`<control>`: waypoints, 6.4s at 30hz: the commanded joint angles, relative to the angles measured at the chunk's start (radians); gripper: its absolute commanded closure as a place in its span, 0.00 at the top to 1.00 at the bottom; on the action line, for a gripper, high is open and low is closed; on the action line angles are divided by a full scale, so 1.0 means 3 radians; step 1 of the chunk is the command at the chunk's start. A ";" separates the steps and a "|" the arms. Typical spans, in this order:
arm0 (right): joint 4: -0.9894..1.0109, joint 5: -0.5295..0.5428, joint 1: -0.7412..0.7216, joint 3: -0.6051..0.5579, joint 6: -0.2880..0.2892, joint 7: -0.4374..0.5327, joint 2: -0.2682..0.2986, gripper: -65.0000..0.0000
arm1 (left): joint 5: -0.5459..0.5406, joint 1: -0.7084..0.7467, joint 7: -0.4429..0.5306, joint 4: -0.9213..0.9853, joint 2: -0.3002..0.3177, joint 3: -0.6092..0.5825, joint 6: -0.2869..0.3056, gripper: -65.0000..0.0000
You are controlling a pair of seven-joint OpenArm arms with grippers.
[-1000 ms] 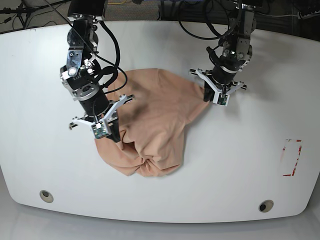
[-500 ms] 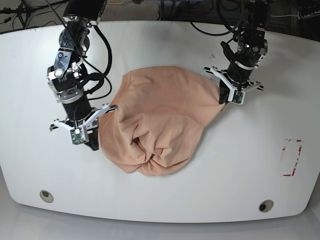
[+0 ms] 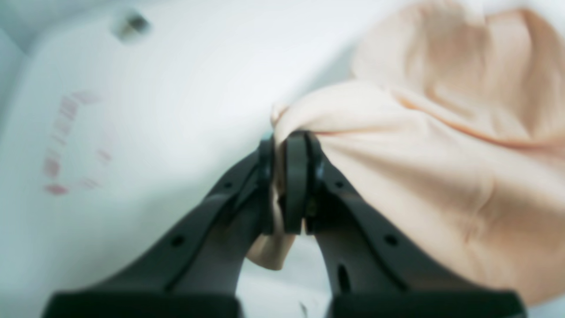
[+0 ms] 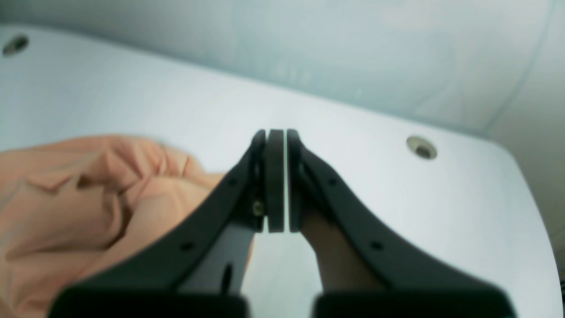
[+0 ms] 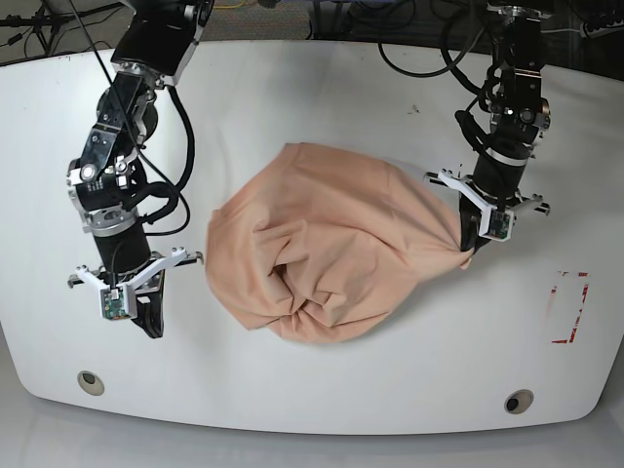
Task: Fold the T-shirt properly
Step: 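Pull both grippers apart to stretch the shirt between them, then release the shirt with the right gripper and reposition it beside the fabric, then lower the right gripper onto the shirt edge and close on it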
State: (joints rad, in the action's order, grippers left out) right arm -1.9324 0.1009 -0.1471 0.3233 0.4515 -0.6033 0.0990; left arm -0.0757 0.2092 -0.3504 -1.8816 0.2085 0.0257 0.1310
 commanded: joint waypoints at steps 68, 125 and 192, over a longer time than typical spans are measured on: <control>0.1960 0.0185 -0.0670 -0.0584 0.0038 -0.0027 0.0012 0.73 | 0.0005 -0.0012 0.0038 -0.0152 -0.0015 0.0509 0.0215 0.00; 0.2332 0.0340 -0.0457 -0.0369 0.0093 0.0144 0.0023 0.64 | 0.0010 0.0121 -0.0044 -0.0363 -0.0067 0.0886 0.0253 0.32; 0.3515 0.0441 -0.0455 -0.1076 0.0168 0.1018 -0.0107 0.20 | -0.0046 0.0129 -0.0116 -0.0254 -0.0093 0.1007 0.0322 0.61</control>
State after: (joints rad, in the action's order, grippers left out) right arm -0.8787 0.2680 -0.3027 0.0048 0.5079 -0.2352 0.0700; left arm -0.0841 0.2577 -0.4114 -1.9396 0.1703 0.3336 0.2291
